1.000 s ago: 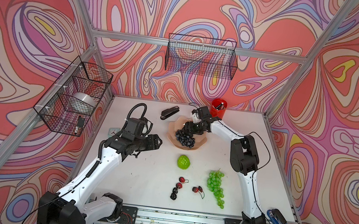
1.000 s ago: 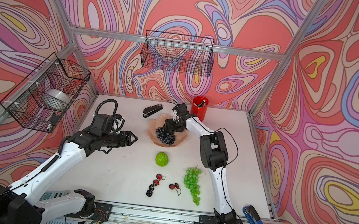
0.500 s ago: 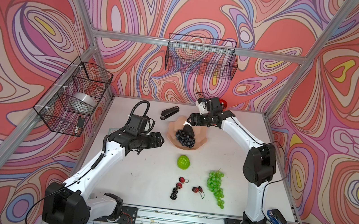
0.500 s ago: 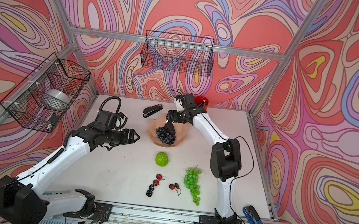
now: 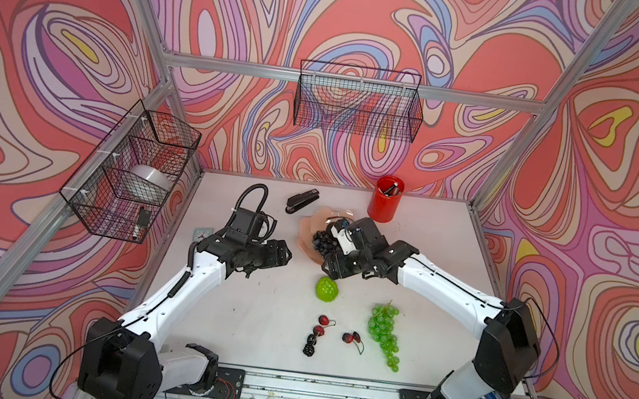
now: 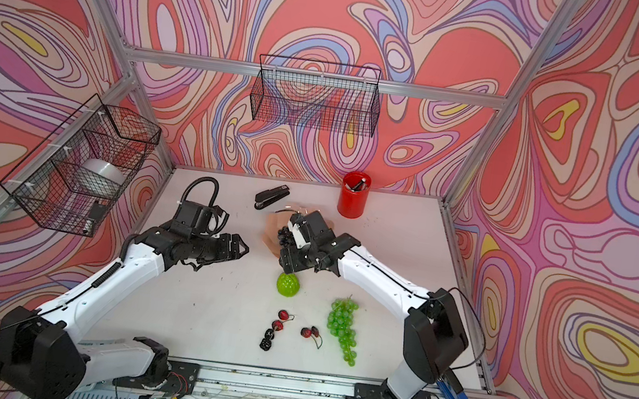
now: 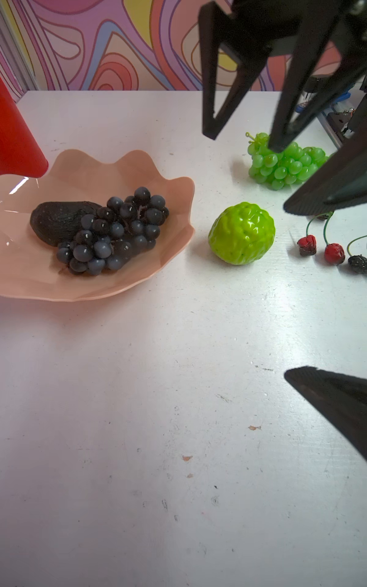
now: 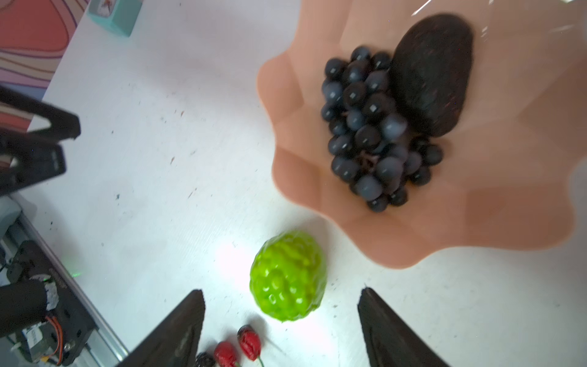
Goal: Place and organize the fake fruits in the fruit bowl
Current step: 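Open the right gripper and move it back toward the green bumpy fruit, then close the right gripper on the green bumpy fruit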
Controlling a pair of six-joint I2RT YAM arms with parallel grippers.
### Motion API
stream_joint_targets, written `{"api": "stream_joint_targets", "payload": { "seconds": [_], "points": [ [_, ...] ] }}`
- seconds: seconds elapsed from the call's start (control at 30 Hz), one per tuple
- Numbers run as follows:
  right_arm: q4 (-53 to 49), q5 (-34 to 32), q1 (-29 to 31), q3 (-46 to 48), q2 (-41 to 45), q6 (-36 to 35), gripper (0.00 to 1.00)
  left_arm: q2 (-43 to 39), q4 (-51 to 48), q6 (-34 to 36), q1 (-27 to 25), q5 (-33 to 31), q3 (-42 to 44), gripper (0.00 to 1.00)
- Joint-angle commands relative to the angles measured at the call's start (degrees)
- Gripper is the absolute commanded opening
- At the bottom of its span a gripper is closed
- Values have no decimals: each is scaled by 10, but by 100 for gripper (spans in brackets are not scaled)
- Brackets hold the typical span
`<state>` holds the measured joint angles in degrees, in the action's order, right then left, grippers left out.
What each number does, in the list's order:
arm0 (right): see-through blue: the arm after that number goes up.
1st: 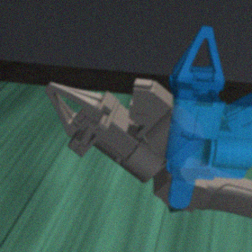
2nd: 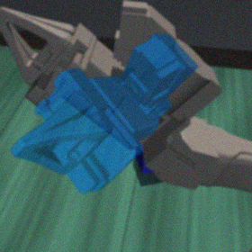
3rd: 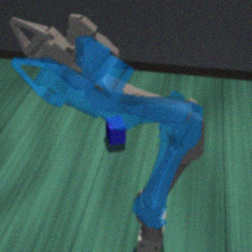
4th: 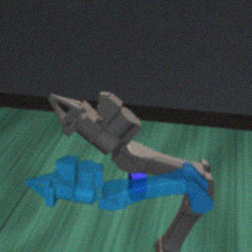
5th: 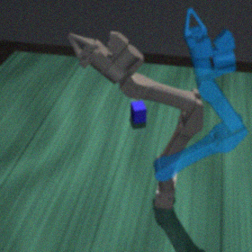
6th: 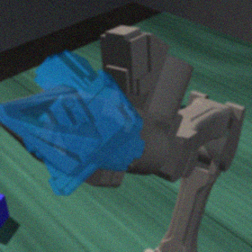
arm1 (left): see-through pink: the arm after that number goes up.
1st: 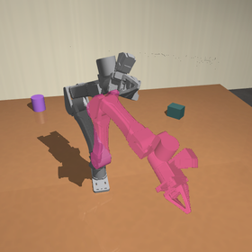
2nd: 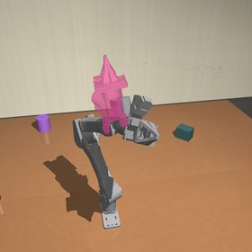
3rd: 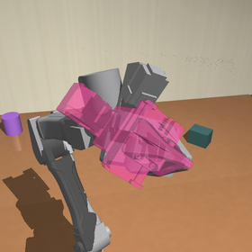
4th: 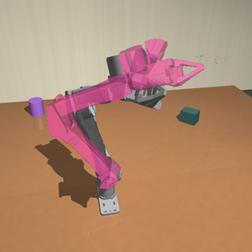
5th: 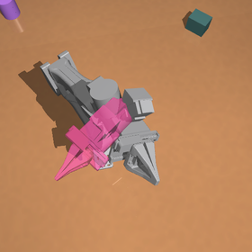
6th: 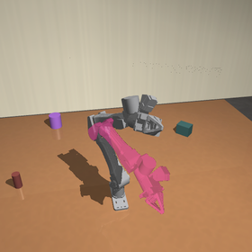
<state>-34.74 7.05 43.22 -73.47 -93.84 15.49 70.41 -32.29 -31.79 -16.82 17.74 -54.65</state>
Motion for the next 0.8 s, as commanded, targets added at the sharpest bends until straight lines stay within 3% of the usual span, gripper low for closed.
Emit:
{"api": "stream_joint_targets", "payload": {
  "seconds": [0.0,0.57,0.77],
  "points": [
    [-1,-39,30,23,-13,51,80,8,25,-8,2,-1,9,78],
    [14,-67,46,12,-142,26,83,-17,16,8,3,-11,28,79],
    [26,-70,45,9,-151,25,69,-25,8,13,3,-18,28,79]
  ]
}}
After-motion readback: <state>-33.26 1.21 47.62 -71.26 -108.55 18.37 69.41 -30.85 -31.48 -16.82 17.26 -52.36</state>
